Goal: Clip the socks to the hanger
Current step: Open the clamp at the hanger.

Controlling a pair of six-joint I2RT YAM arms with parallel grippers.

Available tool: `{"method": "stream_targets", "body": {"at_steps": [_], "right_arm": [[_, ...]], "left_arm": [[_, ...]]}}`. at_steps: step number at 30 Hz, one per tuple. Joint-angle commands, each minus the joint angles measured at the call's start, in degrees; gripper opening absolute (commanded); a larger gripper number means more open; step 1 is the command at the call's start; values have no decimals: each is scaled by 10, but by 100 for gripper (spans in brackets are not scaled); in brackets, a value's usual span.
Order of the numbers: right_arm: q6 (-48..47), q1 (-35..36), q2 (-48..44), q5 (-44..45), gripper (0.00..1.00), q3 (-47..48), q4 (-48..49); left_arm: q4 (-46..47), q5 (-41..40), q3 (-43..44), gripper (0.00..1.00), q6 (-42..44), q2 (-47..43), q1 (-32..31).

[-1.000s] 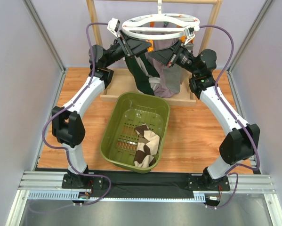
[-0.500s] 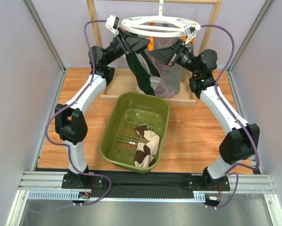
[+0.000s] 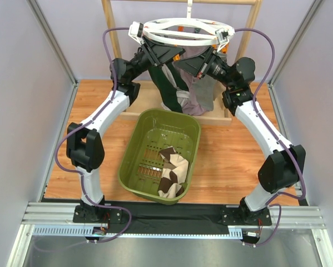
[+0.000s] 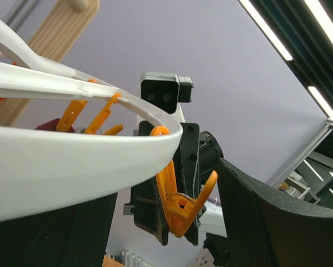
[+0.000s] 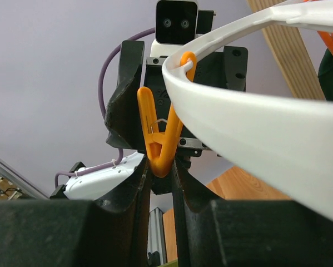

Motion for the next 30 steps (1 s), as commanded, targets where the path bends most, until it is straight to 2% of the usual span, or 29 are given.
{"method": "stream_targets", "body": {"at_steps": [1,19,30], "right_arm": [[9,3,9,-14,0,26,5],[20,3,15,-20,0,37,9],[19,3,14,-19,0,37,8]], "left_arm": [[44,-29,-5,77,34,-39,-4],[121,-75,-18,65,-12,-33,11],[101,-47,18,50,-28,-18,6]]}}
